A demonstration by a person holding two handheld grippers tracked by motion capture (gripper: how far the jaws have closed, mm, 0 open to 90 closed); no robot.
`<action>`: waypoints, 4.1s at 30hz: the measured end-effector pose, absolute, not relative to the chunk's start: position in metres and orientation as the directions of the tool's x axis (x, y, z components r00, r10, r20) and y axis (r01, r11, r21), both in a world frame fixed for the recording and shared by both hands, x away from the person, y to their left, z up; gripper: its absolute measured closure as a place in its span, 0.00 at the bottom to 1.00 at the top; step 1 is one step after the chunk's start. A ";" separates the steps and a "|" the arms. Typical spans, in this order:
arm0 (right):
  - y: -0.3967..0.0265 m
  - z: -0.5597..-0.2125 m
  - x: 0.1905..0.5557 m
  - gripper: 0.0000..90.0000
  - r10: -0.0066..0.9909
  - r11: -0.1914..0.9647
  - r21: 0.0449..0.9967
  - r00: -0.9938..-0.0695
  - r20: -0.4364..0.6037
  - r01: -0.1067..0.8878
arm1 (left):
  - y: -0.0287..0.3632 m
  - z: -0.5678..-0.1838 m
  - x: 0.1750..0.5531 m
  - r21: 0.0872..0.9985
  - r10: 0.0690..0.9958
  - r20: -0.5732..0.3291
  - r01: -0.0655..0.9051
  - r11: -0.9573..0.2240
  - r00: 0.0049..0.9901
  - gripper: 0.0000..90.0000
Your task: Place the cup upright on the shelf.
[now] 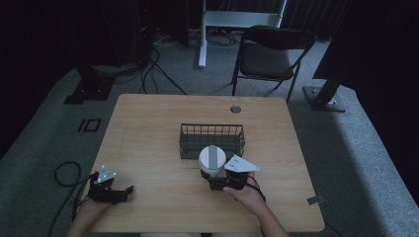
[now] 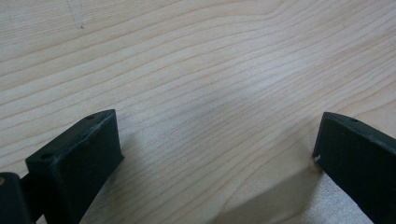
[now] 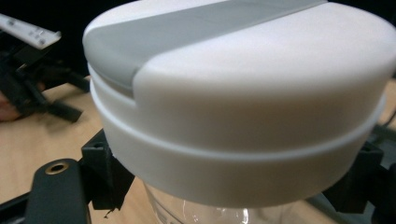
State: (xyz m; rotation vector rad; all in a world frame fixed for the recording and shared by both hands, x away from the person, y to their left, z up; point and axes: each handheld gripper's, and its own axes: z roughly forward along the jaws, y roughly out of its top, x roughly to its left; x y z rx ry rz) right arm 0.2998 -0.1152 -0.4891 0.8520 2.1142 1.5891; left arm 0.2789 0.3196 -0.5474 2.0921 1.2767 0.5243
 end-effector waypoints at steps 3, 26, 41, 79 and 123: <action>-0.117 -0.481 0.303 0.20 0.668 0.171 0.957 -0.742 0.064 0.236 | 0.320 -0.547 0.279 0.688 0.892 0.013 0.643 -0.336 0.453 0.01; -0.121 -0.440 0.340 0.20 0.802 0.099 0.974 -0.596 0.044 0.205 | 0.320 -0.547 0.279 0.688 0.891 0.014 0.642 -0.338 0.453 0.01; -0.099 -0.436 0.368 0.20 0.892 0.061 0.971 -0.449 0.051 0.230 | 0.320 -0.547 0.279 0.688 0.892 0.014 0.643 -0.337 0.453 0.01; -0.061 -0.479 0.395 0.20 0.982 0.064 0.942 -0.191 0.000 0.329 | 0.320 -0.547 0.279 0.688 0.892 0.013 0.643 -0.336 0.452 0.01; -0.064 -0.488 0.394 0.19 0.971 0.049 0.915 -0.235 0.051 0.399 | 0.319 -0.547 0.279 0.688 0.892 0.013 0.643 -0.336 0.452 0.01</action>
